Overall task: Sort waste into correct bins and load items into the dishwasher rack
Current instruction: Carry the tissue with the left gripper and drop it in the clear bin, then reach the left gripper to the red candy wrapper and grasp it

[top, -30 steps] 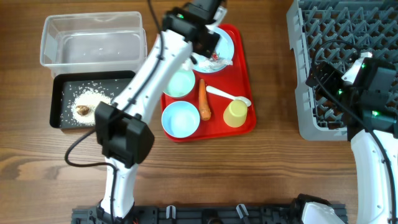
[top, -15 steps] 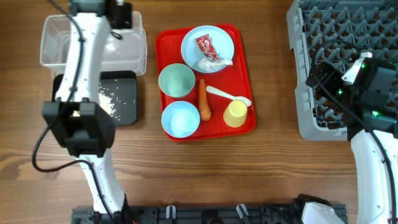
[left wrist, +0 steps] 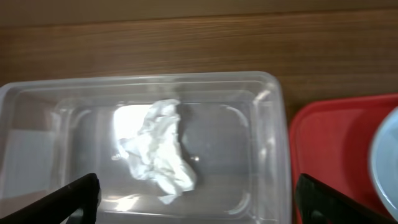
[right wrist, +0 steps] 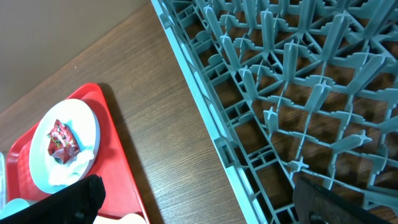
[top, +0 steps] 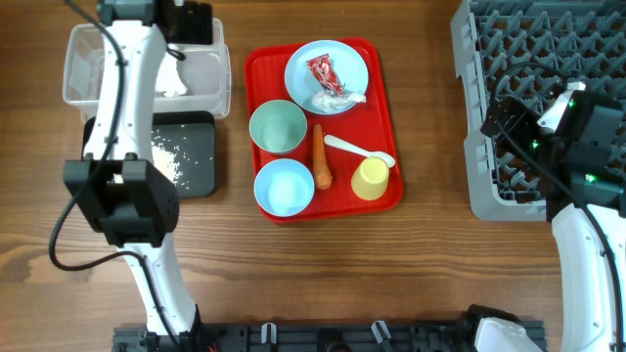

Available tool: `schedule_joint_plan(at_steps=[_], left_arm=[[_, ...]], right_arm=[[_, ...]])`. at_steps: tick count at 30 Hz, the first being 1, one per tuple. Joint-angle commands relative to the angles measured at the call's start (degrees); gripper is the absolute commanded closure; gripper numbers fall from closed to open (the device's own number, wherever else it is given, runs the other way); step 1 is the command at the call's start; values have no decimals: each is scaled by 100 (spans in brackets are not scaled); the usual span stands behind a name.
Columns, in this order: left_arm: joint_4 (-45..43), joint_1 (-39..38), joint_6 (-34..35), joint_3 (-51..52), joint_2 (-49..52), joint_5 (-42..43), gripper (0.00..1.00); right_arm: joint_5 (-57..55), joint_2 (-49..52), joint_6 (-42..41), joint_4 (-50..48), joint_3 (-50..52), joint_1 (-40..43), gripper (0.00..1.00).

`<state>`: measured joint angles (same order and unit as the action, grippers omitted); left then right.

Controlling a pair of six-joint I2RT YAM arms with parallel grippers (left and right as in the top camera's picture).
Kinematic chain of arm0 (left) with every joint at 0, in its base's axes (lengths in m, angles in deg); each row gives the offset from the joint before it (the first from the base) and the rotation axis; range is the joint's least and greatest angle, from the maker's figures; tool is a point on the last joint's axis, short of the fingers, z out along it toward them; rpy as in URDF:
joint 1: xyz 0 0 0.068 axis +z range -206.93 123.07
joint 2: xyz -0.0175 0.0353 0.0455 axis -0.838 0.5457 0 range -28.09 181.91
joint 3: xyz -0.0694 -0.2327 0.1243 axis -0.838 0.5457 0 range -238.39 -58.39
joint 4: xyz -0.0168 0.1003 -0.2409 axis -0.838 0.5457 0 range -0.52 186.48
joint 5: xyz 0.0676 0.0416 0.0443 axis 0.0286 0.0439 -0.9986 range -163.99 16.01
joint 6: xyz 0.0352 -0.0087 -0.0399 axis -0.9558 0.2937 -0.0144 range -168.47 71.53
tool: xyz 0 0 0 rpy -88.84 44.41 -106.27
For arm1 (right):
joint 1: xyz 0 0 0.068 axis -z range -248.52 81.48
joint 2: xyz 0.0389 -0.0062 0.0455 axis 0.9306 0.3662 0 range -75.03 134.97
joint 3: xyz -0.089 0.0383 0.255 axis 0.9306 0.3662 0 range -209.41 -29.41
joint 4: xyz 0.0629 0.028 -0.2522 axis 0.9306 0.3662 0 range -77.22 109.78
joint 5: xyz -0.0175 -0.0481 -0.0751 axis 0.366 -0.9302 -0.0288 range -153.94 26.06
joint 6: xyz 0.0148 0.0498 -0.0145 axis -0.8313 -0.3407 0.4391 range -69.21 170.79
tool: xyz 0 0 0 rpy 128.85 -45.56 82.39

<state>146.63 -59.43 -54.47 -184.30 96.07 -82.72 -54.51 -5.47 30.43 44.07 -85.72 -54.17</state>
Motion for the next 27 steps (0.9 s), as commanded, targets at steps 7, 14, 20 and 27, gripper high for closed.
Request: schedule_joint_plan(at_steps=[7,14,20,27], left_arm=[[-555,-1488,-431,-55,181,76,1],[-586,-1834,-402,-55,1058,551,0],[-599,-2050,-389,-52,1440,981,0],[-603,-2302,-1255,-52,1537,1047,0]], right_arm=[[98,42,-59,-26,-94,9,0],[94,42,-42,33,-92,9,0],[96,42,-42,31,-87,9,0],[96,42,-44,31,-66,9,0]])
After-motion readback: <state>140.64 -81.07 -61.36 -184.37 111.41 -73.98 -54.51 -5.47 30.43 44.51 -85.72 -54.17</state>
